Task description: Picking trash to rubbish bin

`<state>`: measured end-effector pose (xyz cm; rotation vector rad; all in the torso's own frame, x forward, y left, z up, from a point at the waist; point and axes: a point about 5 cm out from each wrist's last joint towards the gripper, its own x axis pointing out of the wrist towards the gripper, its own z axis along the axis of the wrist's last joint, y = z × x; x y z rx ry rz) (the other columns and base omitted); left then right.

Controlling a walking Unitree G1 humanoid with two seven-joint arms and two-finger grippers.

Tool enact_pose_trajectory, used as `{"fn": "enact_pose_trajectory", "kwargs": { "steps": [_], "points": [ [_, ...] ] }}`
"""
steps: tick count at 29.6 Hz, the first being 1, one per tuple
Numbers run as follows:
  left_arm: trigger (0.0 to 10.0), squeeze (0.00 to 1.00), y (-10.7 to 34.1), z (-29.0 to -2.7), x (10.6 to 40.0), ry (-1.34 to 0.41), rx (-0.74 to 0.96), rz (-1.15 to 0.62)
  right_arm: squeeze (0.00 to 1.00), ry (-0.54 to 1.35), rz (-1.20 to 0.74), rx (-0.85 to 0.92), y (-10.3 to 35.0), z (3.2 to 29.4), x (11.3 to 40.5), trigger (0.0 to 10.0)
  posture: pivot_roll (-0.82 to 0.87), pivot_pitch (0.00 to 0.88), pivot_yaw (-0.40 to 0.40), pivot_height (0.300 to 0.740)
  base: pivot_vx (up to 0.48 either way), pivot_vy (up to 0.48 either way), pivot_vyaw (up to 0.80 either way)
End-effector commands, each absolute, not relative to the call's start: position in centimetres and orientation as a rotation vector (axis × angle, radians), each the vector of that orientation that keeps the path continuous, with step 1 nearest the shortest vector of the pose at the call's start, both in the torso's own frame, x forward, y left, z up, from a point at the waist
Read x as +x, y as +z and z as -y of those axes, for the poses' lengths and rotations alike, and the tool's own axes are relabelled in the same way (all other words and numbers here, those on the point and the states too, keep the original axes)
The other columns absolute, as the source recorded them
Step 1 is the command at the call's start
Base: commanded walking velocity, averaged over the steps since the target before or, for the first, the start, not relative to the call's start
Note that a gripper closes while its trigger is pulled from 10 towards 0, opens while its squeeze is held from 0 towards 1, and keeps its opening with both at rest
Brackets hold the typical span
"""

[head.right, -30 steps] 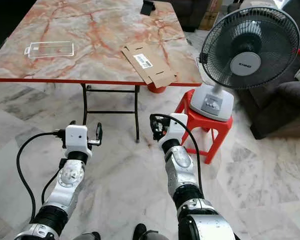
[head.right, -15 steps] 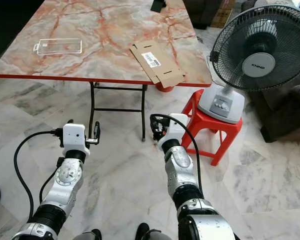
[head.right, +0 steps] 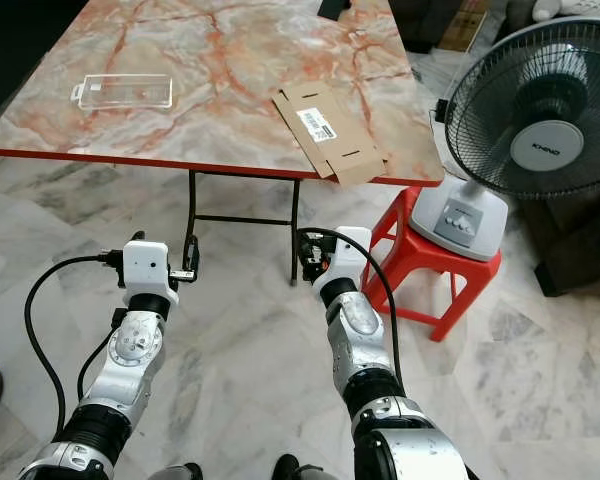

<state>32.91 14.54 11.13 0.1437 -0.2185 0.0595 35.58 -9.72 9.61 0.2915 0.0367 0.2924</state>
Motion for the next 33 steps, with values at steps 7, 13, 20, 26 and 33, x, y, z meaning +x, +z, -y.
{"fn": "enact_pose_trajectory", "kwargs": {
  "steps": [7,13,20,26,33],
  "points": [
    [10.0,0.0,11.46,-13.72,32.96,0.04,0.137,0.235,0.0,0.29,-0.02,0.277,9.82,10.08,35.64,10.0,0.09,0.16,-0.128,0.74,0.268,0.0,0.0],
    [10.0,0.0,11.69,-13.72,33.08,0.042,0.128,0.242,0.0,0.292,-0.023,0.272,9.83,10.06,35.68,10.0,0.09,0.167,-0.131,0.74,0.266,0.0,0.0],
    [10.0,0.0,11.81,-13.78,33.05,0.044,0.127,0.248,0.0,0.301,-0.021,0.271,9.86,10.03,35.66,10.0,0.09,0.173,-0.135,0.74,0.267,0.0,-0.28],
    [10.0,0.0,11.8,-13.81,33.04,0.047,0.128,0.248,0.0,0.304,-0.015,0.258,9.9,10.03,35.65,10.0,0.09,0.177,-0.136,0.74,0.267,0.0,0.0],
    [10.0,0.0,11.99,-13.94,33.11,0.051,0.128,0.254,0.0,0.333,0.003,0.228,10.08,9.61,35.53,10.0,0.09,0.176,-0.136,0.74,0.267,0.0,0.46]
  ]
}}
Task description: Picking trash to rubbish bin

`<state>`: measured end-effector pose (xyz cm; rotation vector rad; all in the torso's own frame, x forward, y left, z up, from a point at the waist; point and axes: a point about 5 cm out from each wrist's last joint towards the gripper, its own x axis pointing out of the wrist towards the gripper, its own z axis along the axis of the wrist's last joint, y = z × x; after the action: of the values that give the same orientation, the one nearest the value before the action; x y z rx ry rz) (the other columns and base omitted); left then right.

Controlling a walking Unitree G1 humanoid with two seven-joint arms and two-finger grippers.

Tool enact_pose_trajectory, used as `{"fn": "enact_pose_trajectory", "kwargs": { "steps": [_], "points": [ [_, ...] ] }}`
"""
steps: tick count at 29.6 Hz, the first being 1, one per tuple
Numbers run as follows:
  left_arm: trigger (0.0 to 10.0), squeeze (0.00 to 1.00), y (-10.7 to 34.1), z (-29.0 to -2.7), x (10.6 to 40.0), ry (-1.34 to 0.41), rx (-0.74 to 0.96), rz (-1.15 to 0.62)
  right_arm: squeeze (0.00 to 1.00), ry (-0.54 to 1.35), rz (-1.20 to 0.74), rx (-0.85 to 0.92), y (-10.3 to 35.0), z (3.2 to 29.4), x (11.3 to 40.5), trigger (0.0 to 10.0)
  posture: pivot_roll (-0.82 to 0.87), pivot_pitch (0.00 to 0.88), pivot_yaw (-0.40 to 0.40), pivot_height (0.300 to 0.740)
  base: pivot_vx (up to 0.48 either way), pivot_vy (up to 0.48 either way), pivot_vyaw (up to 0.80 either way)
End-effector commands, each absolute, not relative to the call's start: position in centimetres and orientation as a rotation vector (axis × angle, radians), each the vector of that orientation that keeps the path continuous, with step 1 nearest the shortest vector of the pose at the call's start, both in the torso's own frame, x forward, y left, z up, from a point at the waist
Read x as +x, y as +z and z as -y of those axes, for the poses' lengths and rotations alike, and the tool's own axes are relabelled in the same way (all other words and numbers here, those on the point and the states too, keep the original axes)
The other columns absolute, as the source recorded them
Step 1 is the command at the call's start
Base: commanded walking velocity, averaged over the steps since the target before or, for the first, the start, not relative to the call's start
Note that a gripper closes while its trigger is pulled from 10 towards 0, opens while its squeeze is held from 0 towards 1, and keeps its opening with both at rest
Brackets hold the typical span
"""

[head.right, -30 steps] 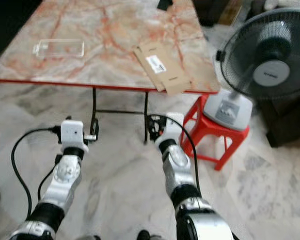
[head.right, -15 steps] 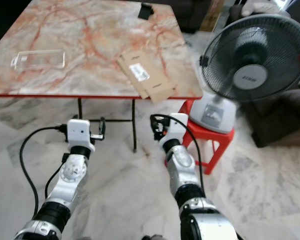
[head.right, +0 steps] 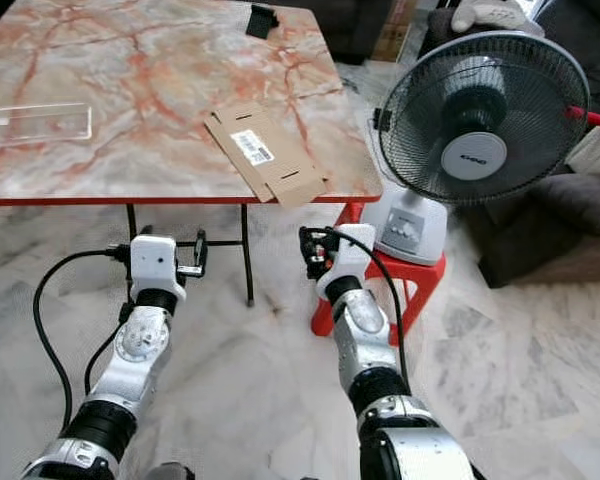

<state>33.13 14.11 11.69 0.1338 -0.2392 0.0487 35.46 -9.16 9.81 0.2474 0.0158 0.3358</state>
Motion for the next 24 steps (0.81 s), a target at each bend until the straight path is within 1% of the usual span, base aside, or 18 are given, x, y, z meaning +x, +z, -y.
{"fn": "enact_pose_trajectory", "kwargs": {
  "steps": [1,4,24],
  "points": [
    [10.0,0.0,11.98,-13.94,33.11,0.051,0.127,0.254,0.0,0.334,0.003,0.225,10.06,9.61,35.53,10.0,0.1,0.175,-0.136,0.74,0.27,0.0,0.8],
    [10.0,0.0,12.02,-13.92,33.13,0.049,0.128,0.255,0.0,0.32,-0.004,0.25,10.01,9.75,35.59,10.0,0.09,0.176,-0.135,0.74,0.268,0.0,0.0],
    [10.0,0.0,12.39,-13.81,33.23,0.042,0.127,0.268,0.0,0.319,-0.01,0.251,9.89,9.76,35.54,10.0,0.09,0.178,-0.134,0.74,0.271,0.0,0.0]
  ]
}}
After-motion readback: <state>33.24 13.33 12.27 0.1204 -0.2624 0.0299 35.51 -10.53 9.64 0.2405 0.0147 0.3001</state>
